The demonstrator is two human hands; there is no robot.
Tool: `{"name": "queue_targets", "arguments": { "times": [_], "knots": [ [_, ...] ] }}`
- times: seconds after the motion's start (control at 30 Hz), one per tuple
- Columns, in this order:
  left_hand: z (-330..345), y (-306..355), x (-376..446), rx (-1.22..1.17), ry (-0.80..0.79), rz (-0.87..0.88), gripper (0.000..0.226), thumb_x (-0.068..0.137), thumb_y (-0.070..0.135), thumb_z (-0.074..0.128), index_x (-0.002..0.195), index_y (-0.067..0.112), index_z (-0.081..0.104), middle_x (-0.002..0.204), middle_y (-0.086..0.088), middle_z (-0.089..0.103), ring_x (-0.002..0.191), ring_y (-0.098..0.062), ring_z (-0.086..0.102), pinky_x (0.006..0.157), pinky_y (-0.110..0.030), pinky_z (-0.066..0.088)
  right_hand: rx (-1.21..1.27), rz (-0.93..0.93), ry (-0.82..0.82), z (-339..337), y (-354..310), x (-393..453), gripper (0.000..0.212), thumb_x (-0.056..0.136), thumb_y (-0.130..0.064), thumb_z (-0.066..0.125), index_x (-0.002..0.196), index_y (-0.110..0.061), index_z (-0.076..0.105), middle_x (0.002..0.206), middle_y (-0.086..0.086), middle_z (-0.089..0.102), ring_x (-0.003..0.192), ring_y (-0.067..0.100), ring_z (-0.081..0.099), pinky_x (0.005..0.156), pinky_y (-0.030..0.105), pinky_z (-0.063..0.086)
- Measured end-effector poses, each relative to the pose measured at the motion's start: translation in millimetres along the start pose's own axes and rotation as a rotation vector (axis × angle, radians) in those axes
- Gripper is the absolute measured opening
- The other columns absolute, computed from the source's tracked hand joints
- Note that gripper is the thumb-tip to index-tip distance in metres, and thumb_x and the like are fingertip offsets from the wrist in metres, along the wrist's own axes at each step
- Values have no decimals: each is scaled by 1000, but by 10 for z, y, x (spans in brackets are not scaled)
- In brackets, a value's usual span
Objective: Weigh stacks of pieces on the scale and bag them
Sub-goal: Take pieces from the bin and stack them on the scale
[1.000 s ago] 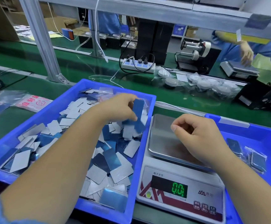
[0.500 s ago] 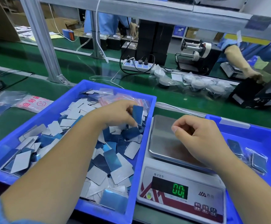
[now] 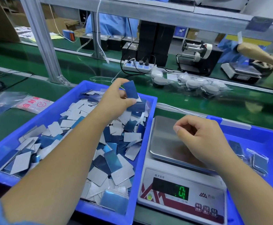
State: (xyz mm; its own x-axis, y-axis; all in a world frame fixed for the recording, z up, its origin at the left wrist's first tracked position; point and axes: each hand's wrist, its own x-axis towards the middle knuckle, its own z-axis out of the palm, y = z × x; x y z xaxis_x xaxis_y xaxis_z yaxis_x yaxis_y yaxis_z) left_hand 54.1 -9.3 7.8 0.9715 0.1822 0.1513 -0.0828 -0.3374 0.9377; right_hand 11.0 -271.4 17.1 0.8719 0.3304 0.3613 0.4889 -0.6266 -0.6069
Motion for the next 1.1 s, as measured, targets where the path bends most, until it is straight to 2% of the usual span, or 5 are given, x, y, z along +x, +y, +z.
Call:
{"name": "queue_targets", "arguments": {
  "times": [0.13, 0.43, 0.57, 0.83, 1.1],
  "knots": [
    [127, 122, -54, -31, -48, 21, 48, 90, 10, 71, 120, 36, 44, 84, 10, 77, 71, -7, 66, 63, -20, 49, 19, 11, 25, -22, -4, 17, 23, 86, -14, 68, 70, -31, 65, 59, -19, 58, 56, 2, 49, 55, 9, 36],
    [932, 470, -259, 21, -416, 126, 38, 84, 12, 74, 108, 31, 51, 65, 7, 69, 56, -13, 54, 57, -25, 48, 112, -19, 205, -485, -170, 75, 6, 79, -29, 64, 77, -33, 68, 63, -10, 65, 53, 4, 51, 50, 18, 41],
    [1053, 420, -333, 155, -393, 201, 31, 85, 19, 70, 105, 33, 49, 80, 2, 73, 73, -25, 64, 73, -43, 55, 81, 21, 185, -469, -15, 11, 10, 82, -26, 65, 73, -30, 68, 62, -11, 64, 53, 2, 49, 48, 14, 39],
    [1064, 275, -330, 348, -312, 272, 12, 94, 31, 61, 96, 24, 52, 83, 3, 65, 76, -13, 59, 76, -39, 51, -217, 70, -11, -110, 257, 8, 13, 84, -30, 68, 85, -39, 59, 82, -18, 56, 73, -9, 50, 64, 7, 32],
    [1017, 341, -309, 21, -202, 125, 14, 78, 35, 58, 73, 22, 52, 63, 13, 50, 61, -10, 45, 62, -31, 38, -255, 67, -65, -68, 261, -34, 12, 83, -32, 72, 85, -35, 60, 83, -17, 57, 71, -8, 49, 65, 6, 34]
  ]
}}
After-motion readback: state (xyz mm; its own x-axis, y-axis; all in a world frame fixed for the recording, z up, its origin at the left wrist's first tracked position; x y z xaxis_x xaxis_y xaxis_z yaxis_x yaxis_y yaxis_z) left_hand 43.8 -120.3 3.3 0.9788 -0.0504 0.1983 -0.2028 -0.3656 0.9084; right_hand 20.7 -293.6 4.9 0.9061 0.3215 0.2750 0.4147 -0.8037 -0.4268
